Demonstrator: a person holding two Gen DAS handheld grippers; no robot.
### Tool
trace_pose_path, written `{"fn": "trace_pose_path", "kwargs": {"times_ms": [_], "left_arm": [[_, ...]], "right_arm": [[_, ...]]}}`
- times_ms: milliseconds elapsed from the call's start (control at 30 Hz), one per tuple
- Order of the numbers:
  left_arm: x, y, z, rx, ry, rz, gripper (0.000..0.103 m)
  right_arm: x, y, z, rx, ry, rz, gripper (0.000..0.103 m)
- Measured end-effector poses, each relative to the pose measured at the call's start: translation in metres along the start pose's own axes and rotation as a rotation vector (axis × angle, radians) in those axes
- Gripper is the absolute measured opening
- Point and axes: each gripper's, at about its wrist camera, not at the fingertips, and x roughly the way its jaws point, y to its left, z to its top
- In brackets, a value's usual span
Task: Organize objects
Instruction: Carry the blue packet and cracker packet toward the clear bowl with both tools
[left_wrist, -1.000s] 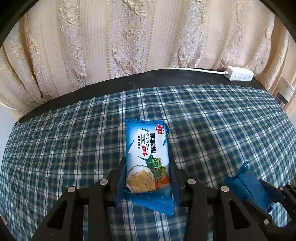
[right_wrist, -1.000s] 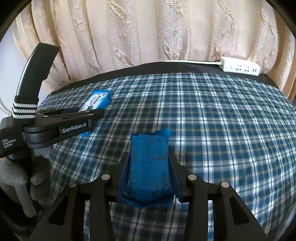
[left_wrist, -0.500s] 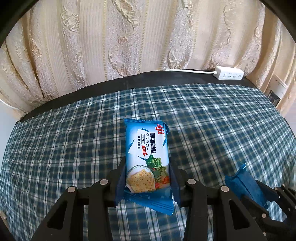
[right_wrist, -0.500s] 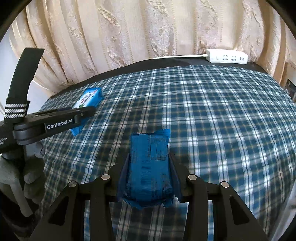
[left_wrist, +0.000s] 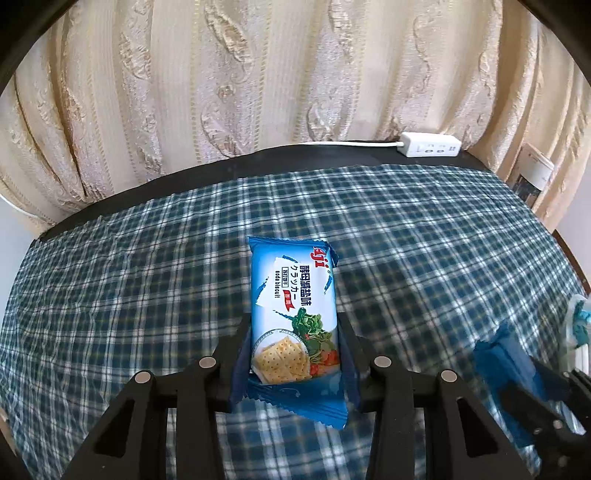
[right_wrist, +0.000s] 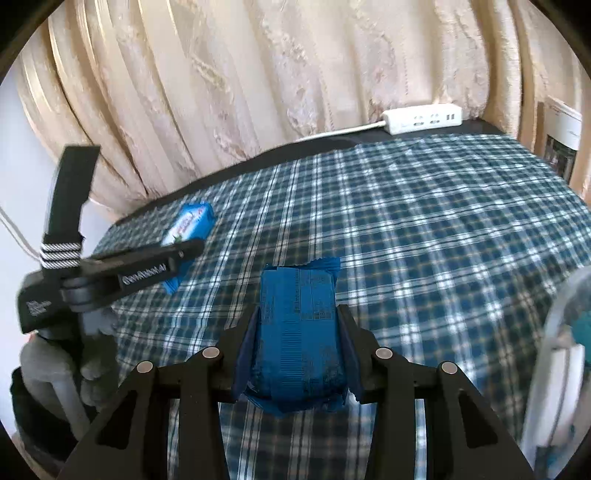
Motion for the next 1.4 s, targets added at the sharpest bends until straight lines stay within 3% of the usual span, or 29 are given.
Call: {"fn": "trace_pose_path", "kwargs": {"times_ms": [300, 667, 1033, 1167, 1333, 1400], "left_arm": [[-0.011, -0.03, -0.009, 0.042, -0.002, -0.032, 0.044], [-0.026, -0.063, -0.01, 0.105, -0.033, -0.057, 0.044], [-0.02, -0.061, -0.022, 0.105, -0.004, -0.045, 0.045], [-0.016, -0.055, -0.028, 0.089, 0.015, -0.044, 0.064], [-0.017, -0.048, -0.033, 0.08, 0.02, -0.047, 0.08], [-0.015, -0.047, -0.036, 0.084, 0.026, -0.044, 0.082]], "right_arm": [[-0.059, -0.024, -0.005, 0.057, -0.107, -0.037, 0.043], [-0.121, -0.08, -0.016, 0.163, -0.218, -0.145, 0.043], [-0.156, -0.104, -0.03, 0.193, -0.283, -0.247, 0.043], [-0.166, -0.116, -0.034, 0.219, -0.297, -0.291, 0.043], [-0.174, -0.132, -0.041, 0.253, -0.303, -0.348, 0.043], [-0.174, -0.138, -0.043, 0.268, -0.3, -0.368, 0.043]]}}
